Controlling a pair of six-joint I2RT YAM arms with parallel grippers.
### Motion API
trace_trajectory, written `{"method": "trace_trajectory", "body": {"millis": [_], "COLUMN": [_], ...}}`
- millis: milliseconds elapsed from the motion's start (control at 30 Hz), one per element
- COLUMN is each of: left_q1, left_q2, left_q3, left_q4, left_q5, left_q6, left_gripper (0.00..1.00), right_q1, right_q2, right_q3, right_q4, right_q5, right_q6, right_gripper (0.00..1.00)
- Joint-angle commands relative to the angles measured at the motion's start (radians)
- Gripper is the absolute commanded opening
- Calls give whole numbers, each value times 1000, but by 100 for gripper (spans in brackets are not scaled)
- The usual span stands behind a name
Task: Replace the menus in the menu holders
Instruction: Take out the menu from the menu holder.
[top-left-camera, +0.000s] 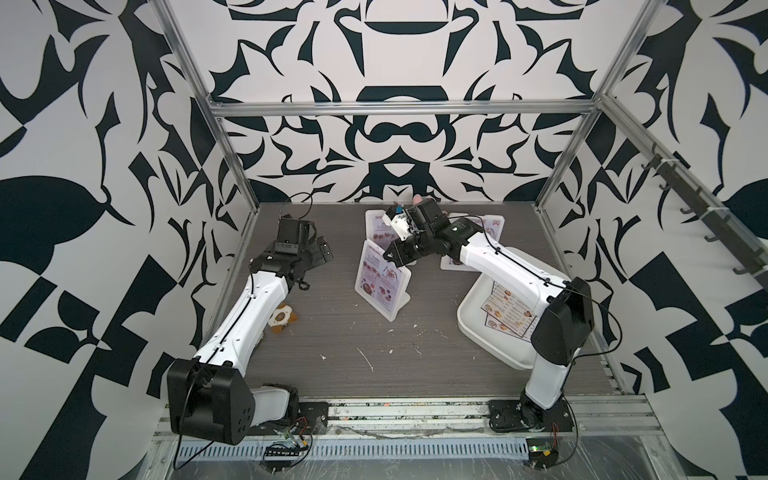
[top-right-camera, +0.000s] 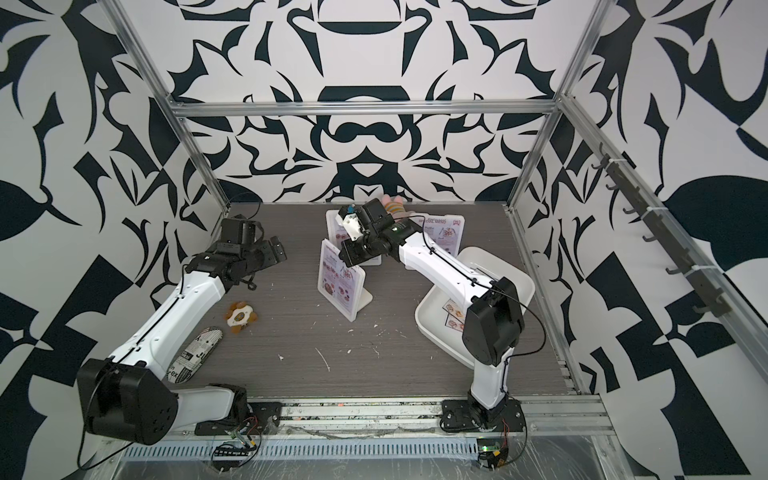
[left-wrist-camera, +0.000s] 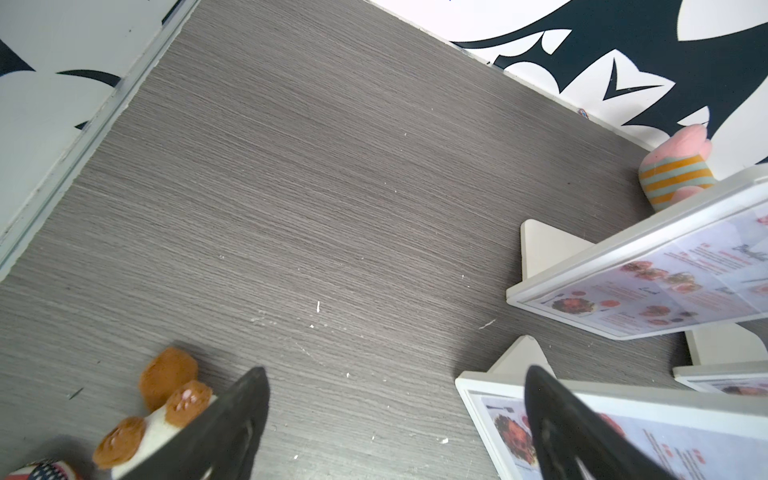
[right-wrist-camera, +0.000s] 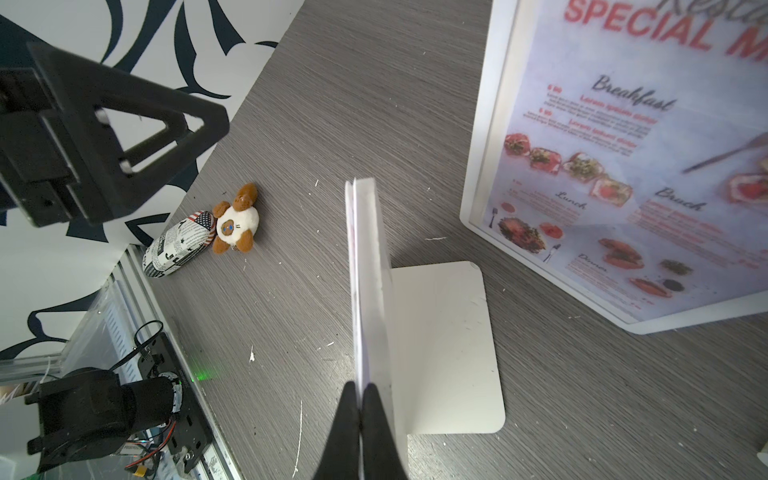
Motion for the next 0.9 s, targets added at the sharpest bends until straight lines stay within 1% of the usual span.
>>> {"method": "trace_trajectory", "body": {"millis": [0, 700, 767, 867], "left_q1": [-2, -2, -2, -2], "left_q2": [-20, -21, -21, -20], "left_q3": [24, 23, 23, 22], "left_q4": [-21, -25, -24, -23], "left_q5": [2, -3, -3, -3], "left_q6": [15, 13, 13, 13], "left_gripper": [97, 98, 97, 97], "right_q1": [-3, -3, -3, -3], "right_q2": [-42, -59, -63, -62], "right_q3": [46, 53, 54, 56], "right_q4": [30, 48, 49, 48], "right_q5": [-27, -43, -44, -42], "right_q6": [9, 24, 25, 27], "right_gripper": [0, 0, 3, 3]}}
